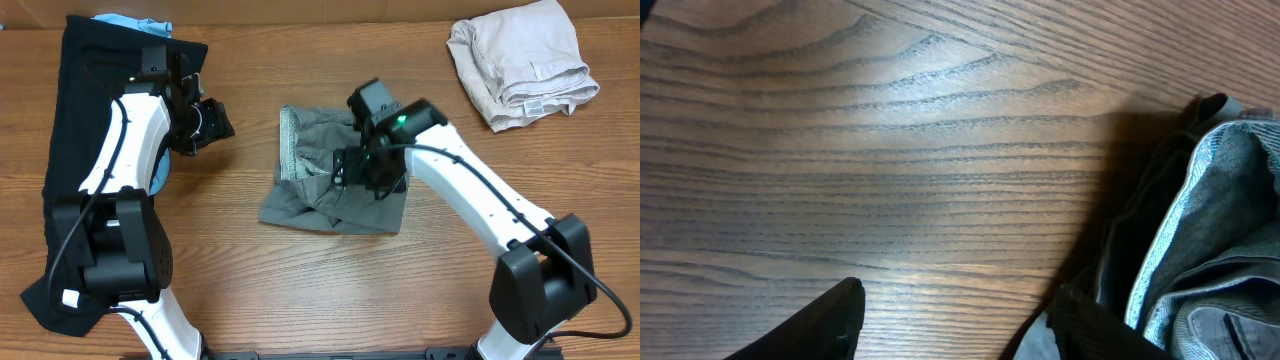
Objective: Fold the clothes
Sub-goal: 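Press and adjust the folded grey bundle with the right gripper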
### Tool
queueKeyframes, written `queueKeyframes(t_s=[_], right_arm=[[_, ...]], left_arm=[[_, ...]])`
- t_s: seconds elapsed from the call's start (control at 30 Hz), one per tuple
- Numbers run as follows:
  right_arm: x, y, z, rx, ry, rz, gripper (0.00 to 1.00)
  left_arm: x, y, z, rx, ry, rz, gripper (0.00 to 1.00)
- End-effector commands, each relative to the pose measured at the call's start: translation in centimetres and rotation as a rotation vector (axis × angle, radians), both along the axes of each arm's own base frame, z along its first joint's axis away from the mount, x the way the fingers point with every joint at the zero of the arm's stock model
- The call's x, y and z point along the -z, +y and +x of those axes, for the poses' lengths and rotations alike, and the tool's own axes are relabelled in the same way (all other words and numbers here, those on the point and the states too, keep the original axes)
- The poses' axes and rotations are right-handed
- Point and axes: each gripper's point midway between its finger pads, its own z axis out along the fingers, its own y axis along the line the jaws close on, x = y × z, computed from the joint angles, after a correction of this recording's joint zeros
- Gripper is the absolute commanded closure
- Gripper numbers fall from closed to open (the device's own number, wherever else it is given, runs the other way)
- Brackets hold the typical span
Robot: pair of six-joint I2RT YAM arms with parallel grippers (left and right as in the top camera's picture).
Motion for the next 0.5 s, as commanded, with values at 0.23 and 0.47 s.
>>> queueKeyframes(t_s=[0.23,0.47], right_arm=[[7.1,-3.1,-3.0,0.003,0.046,-0.101,0.4],[9.5,-7.2,-2.0,0.092,0.018,-0.18,0.4]], left_arm=[[-0.3,-0.2,0.4,0.026,-0.024,0.019,0.37],[-0.3,-0.2,0.4,0.027,-0.024,0.019,0.37]])
